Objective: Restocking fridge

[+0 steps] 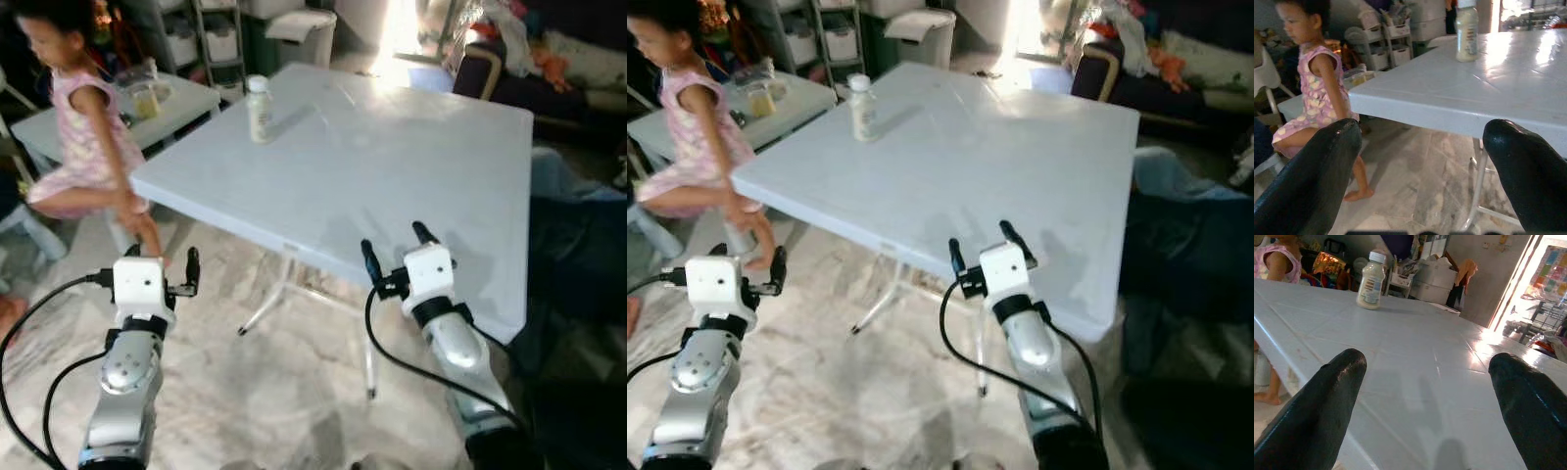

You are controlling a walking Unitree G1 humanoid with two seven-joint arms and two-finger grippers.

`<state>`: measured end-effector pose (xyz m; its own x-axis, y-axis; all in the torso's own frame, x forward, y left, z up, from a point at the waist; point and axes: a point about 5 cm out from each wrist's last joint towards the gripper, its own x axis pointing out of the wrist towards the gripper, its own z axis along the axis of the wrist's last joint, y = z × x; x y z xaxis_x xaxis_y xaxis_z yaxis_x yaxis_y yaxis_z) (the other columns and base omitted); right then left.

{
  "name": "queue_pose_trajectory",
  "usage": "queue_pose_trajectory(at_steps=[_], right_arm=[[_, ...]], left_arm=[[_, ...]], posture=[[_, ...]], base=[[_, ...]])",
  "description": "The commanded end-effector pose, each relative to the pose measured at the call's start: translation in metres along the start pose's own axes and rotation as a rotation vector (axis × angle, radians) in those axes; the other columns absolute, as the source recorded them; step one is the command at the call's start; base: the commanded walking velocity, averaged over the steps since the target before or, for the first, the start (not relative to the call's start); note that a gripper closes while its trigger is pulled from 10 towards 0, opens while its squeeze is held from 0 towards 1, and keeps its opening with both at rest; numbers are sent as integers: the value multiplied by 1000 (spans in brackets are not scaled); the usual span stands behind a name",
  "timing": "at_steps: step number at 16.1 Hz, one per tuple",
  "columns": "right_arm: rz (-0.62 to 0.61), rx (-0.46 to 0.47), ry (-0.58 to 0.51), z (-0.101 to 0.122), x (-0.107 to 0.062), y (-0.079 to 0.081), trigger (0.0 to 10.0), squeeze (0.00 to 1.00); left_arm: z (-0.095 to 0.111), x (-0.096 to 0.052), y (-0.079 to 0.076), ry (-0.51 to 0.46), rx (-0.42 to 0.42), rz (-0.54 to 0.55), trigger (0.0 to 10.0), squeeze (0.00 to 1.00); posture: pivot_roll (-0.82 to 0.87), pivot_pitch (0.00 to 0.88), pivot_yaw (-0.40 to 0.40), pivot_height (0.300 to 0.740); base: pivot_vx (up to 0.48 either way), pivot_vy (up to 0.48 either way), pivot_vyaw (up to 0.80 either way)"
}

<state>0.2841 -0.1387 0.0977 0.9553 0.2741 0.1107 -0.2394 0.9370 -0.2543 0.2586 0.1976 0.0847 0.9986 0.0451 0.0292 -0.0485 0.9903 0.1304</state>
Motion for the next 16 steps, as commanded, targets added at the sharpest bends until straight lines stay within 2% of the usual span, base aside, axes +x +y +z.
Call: queue_pose_trajectory(at_steps=[1, 3, 9, 12, 16], right_arm=[[-24, -2, 9, -1, -1, -7, 10000, 0], [-22, -2, 5, -1, -1, -6, 10000, 0], [-27, -32, -9, 2, 3, -6, 10000, 0], [-21, -32, -1, 1, 5, 0, 10000, 0], [7, -28, 10, 0, 4, 6, 10000, 0]], left_arm=[[5, 1, -11, -24, 4, -46, 10000, 0], [4, 1, -12, -22, 1, -49, 10000, 0], [5, 2, -16, -21, -2, -56, 10000, 0], [3, 1, -18, -15, -15, -52, 10000, 0], [1, -1, -18, -11, -4, -51, 10000, 0]], posture=[[-17, 19, 19, 740], [-16, 19, 19, 740], [-14, 15, 18, 740], [-16, 15, 17, 740], [-15, 17, 15, 740]], base=[[364, 311, -438], [450, 0, -478], [461, 0, 0], [454, 0, 0], [0, 0, 0]])
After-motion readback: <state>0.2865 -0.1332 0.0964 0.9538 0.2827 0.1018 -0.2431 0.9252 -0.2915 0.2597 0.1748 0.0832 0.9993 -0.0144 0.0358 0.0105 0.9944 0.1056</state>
